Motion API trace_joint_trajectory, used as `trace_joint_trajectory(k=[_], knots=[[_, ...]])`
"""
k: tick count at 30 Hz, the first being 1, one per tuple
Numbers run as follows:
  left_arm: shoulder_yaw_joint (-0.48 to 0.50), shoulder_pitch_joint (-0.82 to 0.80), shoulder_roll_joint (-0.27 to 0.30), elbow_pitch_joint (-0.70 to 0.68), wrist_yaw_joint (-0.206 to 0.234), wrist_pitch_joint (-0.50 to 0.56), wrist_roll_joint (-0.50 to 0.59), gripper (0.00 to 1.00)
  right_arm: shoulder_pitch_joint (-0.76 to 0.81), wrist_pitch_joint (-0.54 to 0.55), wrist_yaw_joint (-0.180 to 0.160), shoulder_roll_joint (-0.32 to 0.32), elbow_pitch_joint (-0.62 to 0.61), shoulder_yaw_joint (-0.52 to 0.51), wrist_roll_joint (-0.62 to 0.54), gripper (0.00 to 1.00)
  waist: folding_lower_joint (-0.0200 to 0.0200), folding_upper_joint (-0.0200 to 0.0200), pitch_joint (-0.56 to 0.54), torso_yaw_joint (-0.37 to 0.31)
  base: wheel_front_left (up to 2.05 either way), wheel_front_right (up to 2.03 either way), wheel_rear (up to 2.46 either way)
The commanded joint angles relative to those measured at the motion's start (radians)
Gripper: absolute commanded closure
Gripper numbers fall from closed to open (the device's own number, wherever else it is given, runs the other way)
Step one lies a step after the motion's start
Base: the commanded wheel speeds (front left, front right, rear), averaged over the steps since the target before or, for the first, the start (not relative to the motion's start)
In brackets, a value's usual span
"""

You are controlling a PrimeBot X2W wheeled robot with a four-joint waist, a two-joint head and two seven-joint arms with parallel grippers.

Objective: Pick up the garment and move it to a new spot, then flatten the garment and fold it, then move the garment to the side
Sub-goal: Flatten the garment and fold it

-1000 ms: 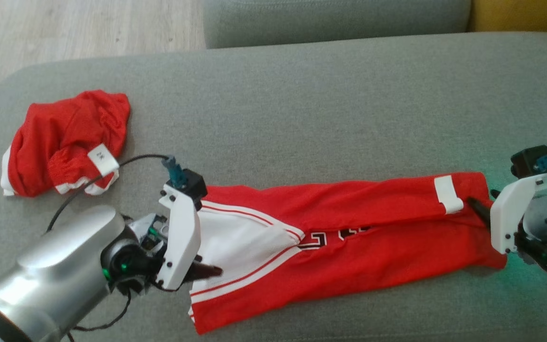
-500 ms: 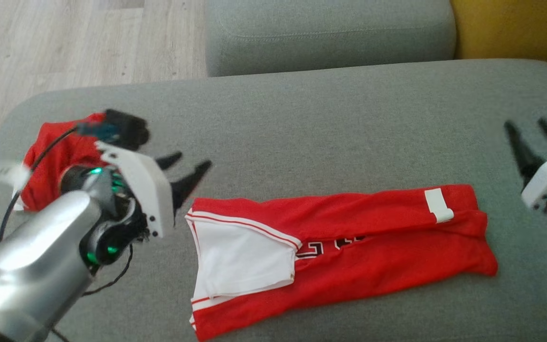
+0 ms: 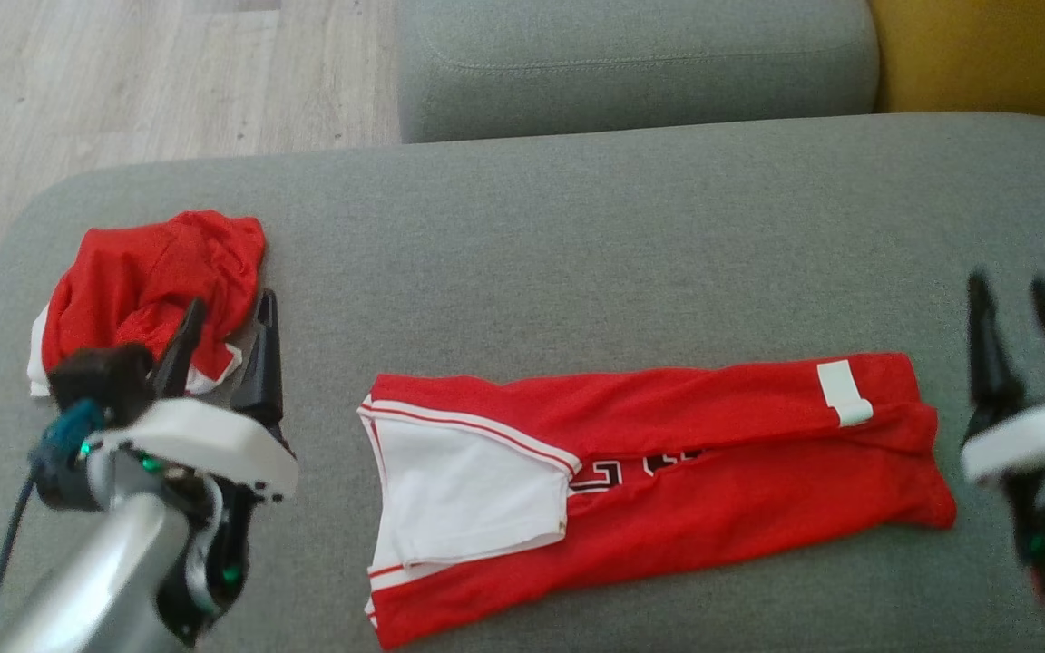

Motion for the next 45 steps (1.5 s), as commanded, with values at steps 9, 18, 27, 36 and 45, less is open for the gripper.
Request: trace_joint_trajectory(k=[9, 18, 27, 36, 45], knots=[[0.350, 0.243, -0.207, -0.147, -0.010, -0.012, 0.353, 0.00, 0.213, 0.072, 0.007, 0.156, -0.105, -0.188, -0.223, 0.00, 0.0000, 0.0000, 0.008, 0.001, 0.00, 0.00, 0.00], [0.446, 0.274, -0.335, -0.098, -0.143, -0.012, 0.465, 0.00, 0.111, 0.311, 0.007, 0.201, 0.045, -0.285, -0.286, 0.00, 0.0000, 0.0000, 0.025, 0.025, 0.00, 0.00, 0.00], [0.512, 0.277, -0.405, -0.044, -0.215, -0.013, 0.527, 0.00, -0.005, 0.547, 0.007, 0.181, 0.271, -0.328, -0.300, 0.00, 0.0000, 0.0000, 0.045, 0.072, 0.00, 0.00, 0.00], [0.561, 0.278, -0.442, -0.019, -0.259, -0.013, 0.567, 0.00, -0.075, 0.704, 0.007, 0.190, 0.392, -0.330, -0.265, 0.00, 0.0000, 0.0000, 0.054, 0.093, 0.00, 0.00, 0.00], [0.595, 0.292, -0.462, 0.003, -0.285, -0.013, 0.591, 0.00, -0.076, 0.595, 0.007, 0.199, 0.339, -0.269, -0.209, 1.00, 0.0000, 0.0000, 0.032, 0.085, 0.00, 0.00, 0.00]])
